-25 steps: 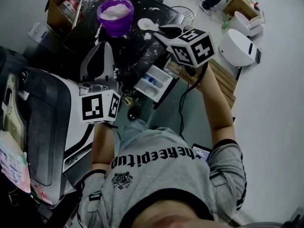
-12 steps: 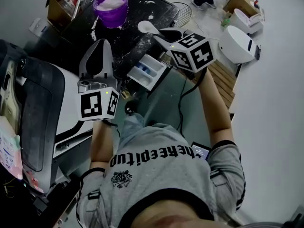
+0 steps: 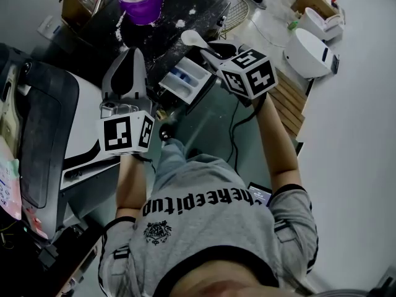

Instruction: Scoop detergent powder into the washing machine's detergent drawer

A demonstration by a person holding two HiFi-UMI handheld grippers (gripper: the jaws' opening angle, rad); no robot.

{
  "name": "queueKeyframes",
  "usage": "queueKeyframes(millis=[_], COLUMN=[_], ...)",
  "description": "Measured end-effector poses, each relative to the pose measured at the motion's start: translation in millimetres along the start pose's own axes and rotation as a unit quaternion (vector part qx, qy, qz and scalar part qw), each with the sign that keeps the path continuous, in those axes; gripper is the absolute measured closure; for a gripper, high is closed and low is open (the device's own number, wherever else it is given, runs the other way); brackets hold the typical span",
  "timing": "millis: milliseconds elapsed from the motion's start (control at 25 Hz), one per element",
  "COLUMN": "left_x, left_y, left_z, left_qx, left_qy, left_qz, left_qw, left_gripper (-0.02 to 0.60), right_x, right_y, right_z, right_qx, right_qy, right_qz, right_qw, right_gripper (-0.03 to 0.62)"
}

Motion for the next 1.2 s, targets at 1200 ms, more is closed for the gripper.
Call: queueKeyframes(millis=[1200], left_x=[5], left_y=[-56], left_z=[-13], left_qx=[-0.017], left_qy=[-0.01], left_qz=[0.042], left_qw=[0.9989], left_gripper=[0.578], right_x=[-69], right_y=[43], right_z=[-117], right_qx=[-0.062], right_qy=[0.054], right_qz=[0.02], right_qw=[0.996], right_gripper=[0.53])
Point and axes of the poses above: the fingertips, and each gripper's own axes: y forward along the fingers, x to its right, z out of its top, the point moved 9 cm from there along -y, backward along the fingers, and after that the axes turned 7 degrees about -y, right-handed, at the moved point
